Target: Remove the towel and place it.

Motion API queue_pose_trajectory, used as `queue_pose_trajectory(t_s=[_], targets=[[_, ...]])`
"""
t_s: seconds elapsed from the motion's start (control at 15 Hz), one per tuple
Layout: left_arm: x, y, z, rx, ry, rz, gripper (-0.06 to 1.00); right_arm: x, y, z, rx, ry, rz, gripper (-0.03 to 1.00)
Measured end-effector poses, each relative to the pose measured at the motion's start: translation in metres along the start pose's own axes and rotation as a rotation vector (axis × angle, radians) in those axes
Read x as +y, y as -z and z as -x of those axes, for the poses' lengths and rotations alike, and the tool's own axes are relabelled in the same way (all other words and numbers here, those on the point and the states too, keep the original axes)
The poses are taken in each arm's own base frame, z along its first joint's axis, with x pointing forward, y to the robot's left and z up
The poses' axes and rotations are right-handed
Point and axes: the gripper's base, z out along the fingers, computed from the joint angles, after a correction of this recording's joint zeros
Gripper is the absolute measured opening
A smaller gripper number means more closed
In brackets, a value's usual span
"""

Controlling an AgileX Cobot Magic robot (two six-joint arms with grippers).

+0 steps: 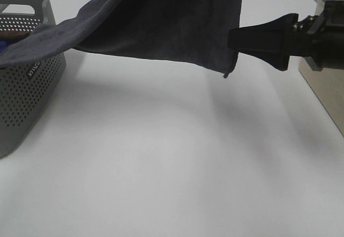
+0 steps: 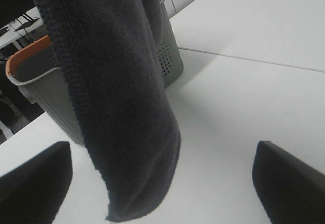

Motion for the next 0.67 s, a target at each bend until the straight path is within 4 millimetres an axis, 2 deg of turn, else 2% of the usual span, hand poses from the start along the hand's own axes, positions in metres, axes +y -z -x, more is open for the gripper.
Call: queue_pose_trajectory(t_s=[0.2,0.47,0.67], targets=[[0.0,0.0,0.001,-0.018,0.012,0.003,0.0,-0.004,-0.006,-0.004,0.015,-0.026,0.031,0.88],[-0.012,-0.016,-0.005,-0.012,0.019,-0.02,0.0,-0.002,-0.007,-0.004,0.012,-0.028,0.069,0.83],[-0.014,-0.018,-0.001,-0.046,0.032,-0.016,0.0,-0.001,-0.025,-0.017,0.099,0.004,0.042,0.82]])
